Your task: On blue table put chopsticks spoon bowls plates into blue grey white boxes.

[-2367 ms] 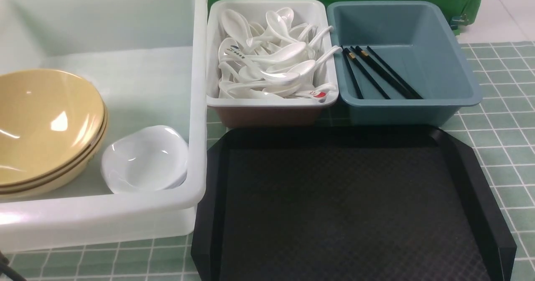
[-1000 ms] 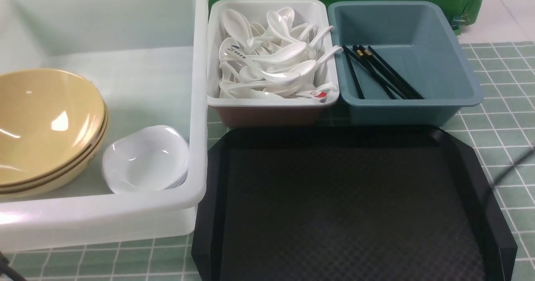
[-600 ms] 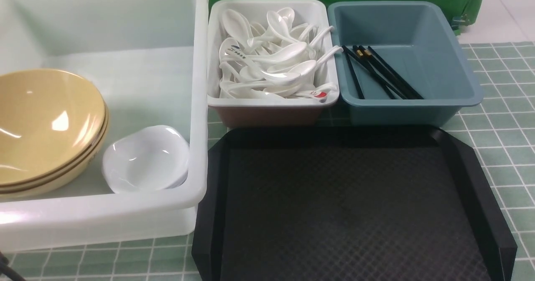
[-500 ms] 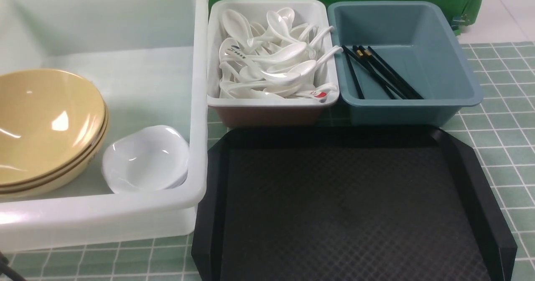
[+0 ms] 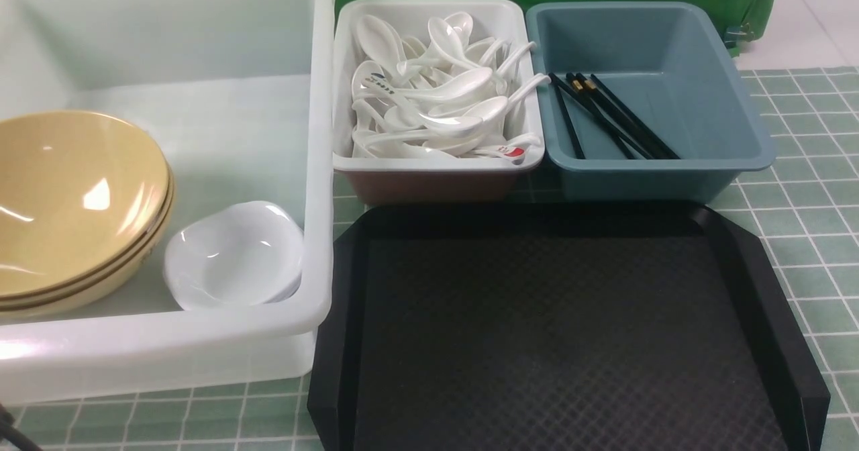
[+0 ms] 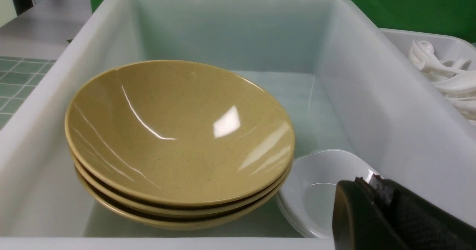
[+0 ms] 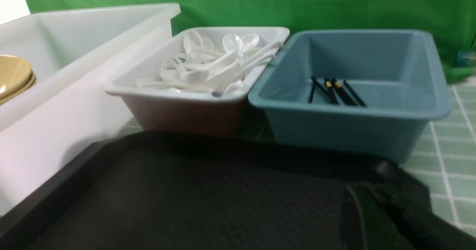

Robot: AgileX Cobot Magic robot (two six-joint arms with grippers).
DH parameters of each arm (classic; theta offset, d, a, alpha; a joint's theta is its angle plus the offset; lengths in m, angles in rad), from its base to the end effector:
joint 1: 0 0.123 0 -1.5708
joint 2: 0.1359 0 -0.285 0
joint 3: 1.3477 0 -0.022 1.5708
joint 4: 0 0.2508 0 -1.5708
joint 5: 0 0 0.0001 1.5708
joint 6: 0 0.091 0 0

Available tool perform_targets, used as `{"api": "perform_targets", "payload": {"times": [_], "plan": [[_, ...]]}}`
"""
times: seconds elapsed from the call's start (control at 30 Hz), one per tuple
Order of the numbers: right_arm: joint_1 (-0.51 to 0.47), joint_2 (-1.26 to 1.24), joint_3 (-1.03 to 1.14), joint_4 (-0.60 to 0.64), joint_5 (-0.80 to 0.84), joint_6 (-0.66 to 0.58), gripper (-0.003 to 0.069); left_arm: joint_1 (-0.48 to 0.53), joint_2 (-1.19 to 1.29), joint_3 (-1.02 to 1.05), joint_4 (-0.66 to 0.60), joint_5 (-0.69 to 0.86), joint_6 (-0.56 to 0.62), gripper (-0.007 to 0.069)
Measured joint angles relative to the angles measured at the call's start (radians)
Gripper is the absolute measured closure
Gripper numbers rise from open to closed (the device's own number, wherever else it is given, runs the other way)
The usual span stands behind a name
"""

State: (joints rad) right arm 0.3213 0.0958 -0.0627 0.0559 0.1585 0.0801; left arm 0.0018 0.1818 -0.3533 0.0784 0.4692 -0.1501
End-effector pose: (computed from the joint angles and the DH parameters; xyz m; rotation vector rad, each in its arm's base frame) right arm 0.0589 0.0205 0.2144 -0.1633 1.6791 0.3512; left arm 0.0550 0.0033 0.2785 -0.0984 1.7773 -0.0250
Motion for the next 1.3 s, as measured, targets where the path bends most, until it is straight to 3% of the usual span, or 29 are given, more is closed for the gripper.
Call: {"api": "perform_targets", "payload": {"times": [0.3, 0.53, 0.67, 0.87, 1.3], "plan": [[-0.026, -0.055, 0.091, -0.013, -0.006, -0.036, 0.0621, 0.000, 0.000, 0.000, 0.000, 0.000, 0.000, 0.0623], [-0.289, -0.107, 0.091, -0.023, -0.002, -0.131, 0.0621, 0.000, 0.000, 0.000, 0.000, 0.001, 0.000, 0.0623], [-0.389, -0.107, 0.091, -0.023, 0.020, -0.136, 0.0621, 0.000, 0.000, 0.000, 0.000, 0.000, 0.000, 0.0623], [-0.412, -0.107, 0.091, -0.026, 0.150, -0.138, 0.0621, 0.000, 0.000, 0.000, 0.000, 0.002, 0.000, 0.0623], [-0.412, -0.107, 0.088, -0.027, 0.168, -0.138, 0.0621, 0.000, 0.000, 0.000, 0.000, 0.003, 0.000, 0.0623]]}}
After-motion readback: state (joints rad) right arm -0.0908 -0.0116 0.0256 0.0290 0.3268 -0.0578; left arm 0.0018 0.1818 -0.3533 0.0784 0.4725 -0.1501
